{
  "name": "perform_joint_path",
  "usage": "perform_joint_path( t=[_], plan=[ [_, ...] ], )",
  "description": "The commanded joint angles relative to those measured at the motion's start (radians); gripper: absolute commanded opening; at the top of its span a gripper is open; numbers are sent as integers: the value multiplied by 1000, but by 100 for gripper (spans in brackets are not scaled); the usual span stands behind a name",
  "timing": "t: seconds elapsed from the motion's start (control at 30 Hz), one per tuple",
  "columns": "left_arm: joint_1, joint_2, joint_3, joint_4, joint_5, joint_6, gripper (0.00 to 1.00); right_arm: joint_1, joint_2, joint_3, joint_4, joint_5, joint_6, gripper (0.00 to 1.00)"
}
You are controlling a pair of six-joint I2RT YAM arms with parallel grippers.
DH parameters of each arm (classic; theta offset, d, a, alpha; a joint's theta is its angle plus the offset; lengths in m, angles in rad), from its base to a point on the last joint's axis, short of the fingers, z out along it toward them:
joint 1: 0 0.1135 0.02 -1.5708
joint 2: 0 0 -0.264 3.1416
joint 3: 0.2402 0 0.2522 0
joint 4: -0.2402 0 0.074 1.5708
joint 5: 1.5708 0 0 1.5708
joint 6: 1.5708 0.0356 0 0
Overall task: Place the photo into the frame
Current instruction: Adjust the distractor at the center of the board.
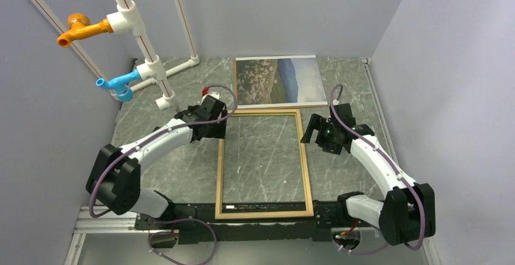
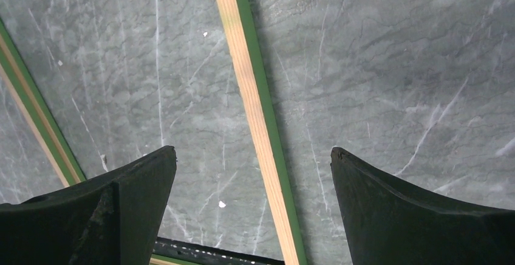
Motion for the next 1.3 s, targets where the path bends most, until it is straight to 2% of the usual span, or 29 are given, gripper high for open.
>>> perform_joint_path(
  t=[0.0,0.23,0.73,1.1,1.27],
  plan=[
    [-50,33,69,20,-31,60,96,-11,38,39,45,-13,-25,100],
    [-107,162,175,18,-15,90,99,-44,131,93,71,-50,-56,100],
    [-103,397,451,-11,114,134,99,-225,351,248,109,-131,-93,100],
    [8,608,724,-45,299,107,100,-370,585,481,84,-47,-57,100],
    [72,683,798,-49,389,73,99,-401,715,604,74,-45,-56,100]
  ],
)
